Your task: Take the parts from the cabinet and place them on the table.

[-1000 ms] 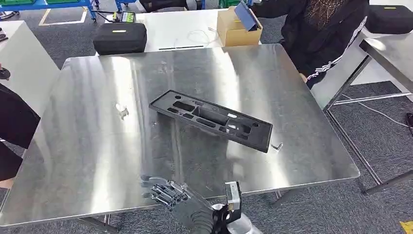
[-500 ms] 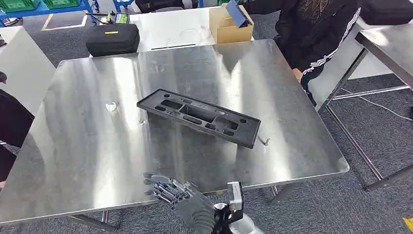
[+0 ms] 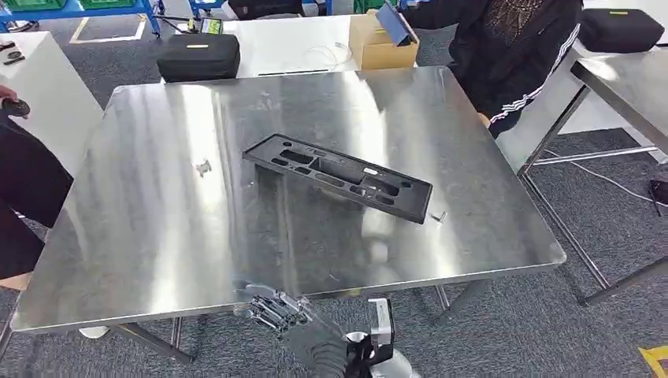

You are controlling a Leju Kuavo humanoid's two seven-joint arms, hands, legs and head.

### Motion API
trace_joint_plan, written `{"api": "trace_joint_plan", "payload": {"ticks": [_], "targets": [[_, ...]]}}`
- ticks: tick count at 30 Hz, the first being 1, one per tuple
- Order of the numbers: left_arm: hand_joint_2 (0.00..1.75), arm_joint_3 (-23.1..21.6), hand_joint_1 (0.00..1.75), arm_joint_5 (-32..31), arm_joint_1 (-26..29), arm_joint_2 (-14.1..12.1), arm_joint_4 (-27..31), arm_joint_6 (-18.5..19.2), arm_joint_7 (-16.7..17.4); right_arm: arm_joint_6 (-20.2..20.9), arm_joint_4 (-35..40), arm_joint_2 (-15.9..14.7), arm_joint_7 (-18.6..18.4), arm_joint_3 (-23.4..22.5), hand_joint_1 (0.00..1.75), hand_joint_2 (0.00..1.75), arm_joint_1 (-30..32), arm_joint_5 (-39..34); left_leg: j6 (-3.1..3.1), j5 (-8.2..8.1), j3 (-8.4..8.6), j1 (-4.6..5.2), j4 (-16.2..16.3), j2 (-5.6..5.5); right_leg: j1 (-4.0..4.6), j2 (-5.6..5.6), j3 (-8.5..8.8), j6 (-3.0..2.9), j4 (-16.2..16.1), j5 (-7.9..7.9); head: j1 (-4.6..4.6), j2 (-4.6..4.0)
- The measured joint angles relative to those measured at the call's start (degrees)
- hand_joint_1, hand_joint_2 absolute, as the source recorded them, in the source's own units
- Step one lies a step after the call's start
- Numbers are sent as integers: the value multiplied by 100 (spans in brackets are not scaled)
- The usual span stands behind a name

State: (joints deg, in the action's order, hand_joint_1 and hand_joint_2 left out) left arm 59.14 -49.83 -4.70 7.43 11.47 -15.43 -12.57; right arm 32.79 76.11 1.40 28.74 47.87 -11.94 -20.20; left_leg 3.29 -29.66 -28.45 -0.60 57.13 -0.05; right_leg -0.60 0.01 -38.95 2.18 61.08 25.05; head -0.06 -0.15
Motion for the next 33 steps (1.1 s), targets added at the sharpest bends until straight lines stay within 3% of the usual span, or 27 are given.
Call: {"api": "trace_joint_plan", "payload": {"ticks": [1, 2, 3, 4, 5, 8, 9, 10, 11, 12, 13, 14, 15, 16, 18, 19, 20, 23, 24, 25, 26, 28, 29, 30, 31, 32, 33], "targets": [[0, 0, 0, 2, 0, -2, 0, 0, 0, 0, 2, 2, 0, 0, 0, 175, 2, 0, 6, 8, -9, 0, 0, 3, -1, 0, -9, -8, 44, 40, 2, 0], [0, 0, 0, 0, 1, -9, 0, 11, -2, 0, 9, -7, 0, -15, 0, 175, 12, 0, 27, 139, -185, 14, 7, 24, 2, 1, -252, -75, 1032, 649, 0, 0], [0, 0, 0, 0, 4, -7, -2, 15, -4, 0, 9, -13, 0, -28, 0, 175, 30, 4, 25, 227, -279, 24, 19, 40, 1, 1, -275, -20, 1458, 751, -7, 2], [0, 0, 0, 0, 10, 7, -2, 63, -39, -15, 15, -4, 0, -50, 0, 175, 57, 107, -18, 379, -484, 32, 49, 39, 8, 1, 685, 118, 357, 347, -2, 0], [0, 0, 0, 0, 7, 28, -2, 66, -50, -17, 44, 15, 0, -74, 0, 175, 54, 175, -76, 456, -538, 65, 58, 39, 69, 2, 1245, 14, -513, 458, -13, 2], [0, 0, 0, 2, 6, 39, -4, 89, -57, -20, 55, 24, 0, -94, 0, 175, 73, 260, -187, 577, -562, 39, 36, 58, 110, 3, 1116, -51, -506, 411, -13, 2], [0, 2, 0, 11, 10, 37, -4, 100, -76, -18, 55, 39, 0, -94, 0, 175, 78, 288, -215, 542, -598, 29, 69, 43, -28, -4, 1108, -120, -559, 331, -2, 2], [0, 2, 0, 11, 11, 33, -2, 112, -101, -20, 55, 53, -2, -94, 0, 175, 73, 295, -252, 362, -651, 17, 171, 18, -13, -20, 1092, -140, -562, 286, -13, 0], [0, 2, 0, 11, 12, 35, -4, 122, -116, -20, 55, 81, -2, -96, 0, 175, 74, 306, -274, 4, -752, 3, 471, 16, -13, -27, 999, -222, -560, 237, -46, 0], [0, 2, 0, 15, 12, 35, -4, 140, -131, -24, 52, 94, -4, -98, 0, 175, 75, 332, -304, -333, -885, -11, 891, 8, -9, -34, 969, -242, -558, 177, -48, 2], [0, 2, 0, 15, 12, 37, -4, 151, -140, -24, 50, 98, -2, -98, 0, 175, 77, 348, -330, -561, -1005, -15, 1298, 4, -3, -39, 894, -245, -552, 124, -44, 0], [0, 2, 0, 13, 12, 39, -4, 151, -144, -26, 41, 98, -2, -98, 0, 175, 78, 354, -360, -659, -1089, -23, 1655, 2, 1, -43, 804, -237, -539, 59, -53, 2], [0, 2, 0, 13, 13, 42, -4, 151, -151, -26, 24, 98, 2, -107, 0, 175, 79, 387, -382, -576, -1070, -44, 1784, 2, 0, -47, 723, -218, -521, 9, -48, 0], [0, 2, 0, 13, 13, 42, -4, 149, -151, -28, 11, 103, 9, -111, 0, 175, 79, 391, -406, -357, -924, -80, 1666, 4, -10, -50, 634, -192, -488, -33, -50, 2], [0, 2, 0, 13, 10, 39, -4, 144, -151, -46, -13, 120, 20, -131, 0, 175, 77, 435, -457, 57, -319, -151, 849, 12, -38, -49, 475, -133, -385, -94, -50, 2], [0, 2, 0, 13, -1, 44, -4, 140, -151, -63, -20, 138, 24, -138, 0, 175, 76, 463, -497, -33, -23, -181, 363, 9, -37, -48, 414, -94, -313, -118, -48, 0], [0, 0, 0, 9, -12, 77, -9, 140, -149, -76, -24, 144, 26, -149, 0, 175, 74, 496, -501, -174, 131, -121, 108, -22, 5, -42, 342, -55, -277, -144, -85, 2], [0, 2, 0, 2, -5, 66, -11, 107, -140, -136, -110, 192, 24, -164, 0, 175, 57, 582, -315, -82, -28, -50, 175, -46, -18, -50, 309, 96, -312, -299, -31, 2], [0, 2, 0, 0, 0, 68, -11, 103, -133, -179, -179, 195, 24, -177, 0, 175, 59, 620, -212, 0, -129, -59, 132, -33, 10, -46, 272, 159, -317, -343, -37, 2], [0, 2, 0, -4, -8, 70, -11, 98, -131, -249, -265, 201, 24, -192, 0, 175, 46, 673, -117, 82, -186, -61, 130, 5, -44, -35, 186, 128, -200, -150, -39, 2], [0, 2, 0, -20, -8, 66, -11, 94, -127, -311, -346, 214, 24, -203, 0, 175, 34, 748, -53, 133, -276, -58, 129, 5, -32, -33, 68, 67, 38, 129, -11, 2], [0, 2, 0, -50, -6, 59, -11, 90, -118, -626, -608, 247, 37, -225, 0, 175, -25, 1052, -35, 278, -463, -35, 131, 13, -30, -29, -154, -12, 885, 729, 17, 2], [0, 2, 0, -52, -6, 59, -11, 90, -118, -785, -781, 273, 72, -227, 0, 175, -62, 1222, -33, 359, -531, -23, 137, 19, -26, -28, -205, -12, 1271, 888, 15, 2], [0, 2, 0, -59, -6, 61, -11, 92, -118, -914, -973, 289, 87, -236, 0, 175, -88, 1318, -35, 441, -646, -12, 144, 24, -22, -23, -167, 42, 1481, 871, 15, 2], [0, 2, 0, -63, -4, 66, -11, 96, -118, -1024, -1148, 312, 81, -247, 0, 175, -115, 1382, -40, 514, -740, -11, 149, 26, -17, -22, -35, 108, 1468, 735, 11, 2], [0, 2, 0, -74, -4, 68, -11, 96, -118, -1173, -1417, 343, 79, -282, 0, 175, -157, 1446, -55, 587, -831, -10, 153, 24, -7, -21, 235, 172, 1191, 543, 15, 2], [0, 2, 0, -90, -4, 70, -11, 96, -118, -1367, -1722, 384, 79, -332, 0, 175, -237, 1522, -73, 646, -889, -10, 153, 23, 3, -21, 558, 192, 774, 419, 15, 2]]}}
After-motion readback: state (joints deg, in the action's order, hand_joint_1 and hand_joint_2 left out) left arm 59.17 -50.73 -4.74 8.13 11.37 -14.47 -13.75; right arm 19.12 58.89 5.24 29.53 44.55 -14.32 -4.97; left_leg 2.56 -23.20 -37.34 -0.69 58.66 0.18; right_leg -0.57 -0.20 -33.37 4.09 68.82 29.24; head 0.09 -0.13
